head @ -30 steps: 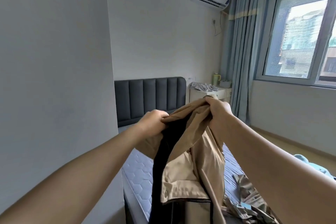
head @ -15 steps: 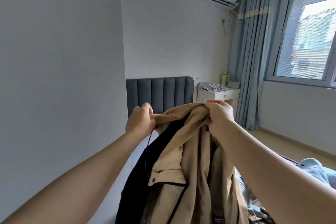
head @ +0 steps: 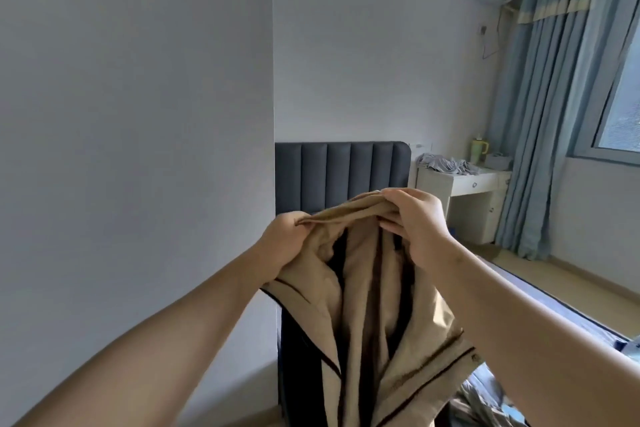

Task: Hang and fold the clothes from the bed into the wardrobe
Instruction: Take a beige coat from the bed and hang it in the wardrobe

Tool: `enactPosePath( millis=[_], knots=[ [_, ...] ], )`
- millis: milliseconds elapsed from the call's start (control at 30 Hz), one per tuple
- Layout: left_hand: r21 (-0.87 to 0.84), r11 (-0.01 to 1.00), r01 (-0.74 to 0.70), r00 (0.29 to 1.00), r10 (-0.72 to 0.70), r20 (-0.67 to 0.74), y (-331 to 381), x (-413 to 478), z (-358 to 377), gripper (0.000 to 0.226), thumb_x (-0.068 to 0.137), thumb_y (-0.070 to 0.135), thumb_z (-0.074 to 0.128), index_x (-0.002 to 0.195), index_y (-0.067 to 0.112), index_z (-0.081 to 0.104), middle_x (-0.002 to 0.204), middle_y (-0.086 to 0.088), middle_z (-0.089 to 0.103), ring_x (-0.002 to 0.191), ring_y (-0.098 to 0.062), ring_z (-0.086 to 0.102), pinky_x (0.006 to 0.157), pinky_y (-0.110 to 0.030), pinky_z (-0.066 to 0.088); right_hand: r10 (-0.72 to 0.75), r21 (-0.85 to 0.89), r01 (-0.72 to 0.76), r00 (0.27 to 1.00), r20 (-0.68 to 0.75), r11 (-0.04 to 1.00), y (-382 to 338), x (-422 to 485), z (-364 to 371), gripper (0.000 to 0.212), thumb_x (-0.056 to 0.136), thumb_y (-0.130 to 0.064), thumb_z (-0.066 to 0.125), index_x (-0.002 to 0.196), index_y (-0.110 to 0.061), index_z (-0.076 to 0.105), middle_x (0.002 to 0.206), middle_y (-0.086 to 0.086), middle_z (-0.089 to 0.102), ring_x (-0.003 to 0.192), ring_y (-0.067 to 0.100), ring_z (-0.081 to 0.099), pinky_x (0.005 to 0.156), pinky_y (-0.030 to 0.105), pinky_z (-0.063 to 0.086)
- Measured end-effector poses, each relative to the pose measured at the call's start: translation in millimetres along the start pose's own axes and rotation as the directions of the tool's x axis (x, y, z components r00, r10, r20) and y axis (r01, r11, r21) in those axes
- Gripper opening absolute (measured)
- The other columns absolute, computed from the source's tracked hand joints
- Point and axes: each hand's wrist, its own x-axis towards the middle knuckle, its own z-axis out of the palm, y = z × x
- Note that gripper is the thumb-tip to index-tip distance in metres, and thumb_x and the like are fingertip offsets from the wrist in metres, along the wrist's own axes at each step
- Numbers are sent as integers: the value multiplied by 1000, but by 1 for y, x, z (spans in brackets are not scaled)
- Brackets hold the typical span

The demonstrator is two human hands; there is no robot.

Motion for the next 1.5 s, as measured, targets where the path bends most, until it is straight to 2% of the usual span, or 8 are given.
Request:
enactPosePath(
  millis=[167,333,667,933,1067,1167,1333,1500],
  knots=[
    [-435,895,103,982,-160,-97,34,-21,-25,23,93,23,49,87,13,69,94,-13,69,91,-29,63,82,-38,50,-96,-132,131,965,245,983,7,-11,-7,5,80,-18,68,82,-22,69,80,-2,72,81,11,66,71,24,55],
    [-687,713,137,930,-331,-158,29,-70,-57,28,86,25,56,67,15,74,73,-4,73,71,-16,69,61,-23,52,-156,-478,408,862,482,778,27,-38,29,15,78,-23,66,77,-35,56,65,-14,61,59,0,55,45,11,37],
    [-671,733,114,658,-562,-502,6,-223,-127,24,84,20,56,67,14,71,67,-2,71,64,-14,68,59,-24,49,103,-550,363,759,643,752,92,-122,103,20,85,-14,50,65,-19,50,60,-2,54,57,16,52,49,26,36],
    [-496,785,370,470,-619,-629,-19,-367,-207,16,86,41,60,79,29,68,74,19,71,60,7,63,60,-13,44,118,-256,309,403,908,916,62,-242,193,46,86,-34,60,48,-18,41,36,-13,38,34,4,36,36,14,24],
    [-488,785,382,390,-616,-684,-32,-427,-256,22,89,50,51,89,32,62,99,16,65,95,0,58,97,-25,37,67,-67,-10,197,978,998,36,-303,247,35,90,-28,59,65,-3,66,68,4,63,62,16,58,56,21,45],
    [-487,799,354,412,-600,-685,-34,-474,-297,17,93,42,47,92,34,62,93,19,70,86,3,65,79,-16,49,127,-99,-248,101,987,964,29,-351,291,36,92,-31,55,89,5,61,81,19,64,71,25,61,63,30,50],
    [-496,750,437,367,-652,-664,-37,-551,-360,21,93,38,48,105,28,63,96,13,71,91,-3,66,76,-17,52,160,-128,-300,84,984,945,28,-424,355,48,90,-34,57,98,13,61,88,22,65,78,28,62,73,35,51],
    [-551,714,432,313,-691,-651,-39,-620,-409,22,94,30,49,96,19,68,88,1,74,80,-12,69,66,-23,53,146,-127,-175,101,984,976,27,-490,414,39,86,-36,63,60,-12,46,56,0,46,46,9,44,41,18,35]
  ],
)
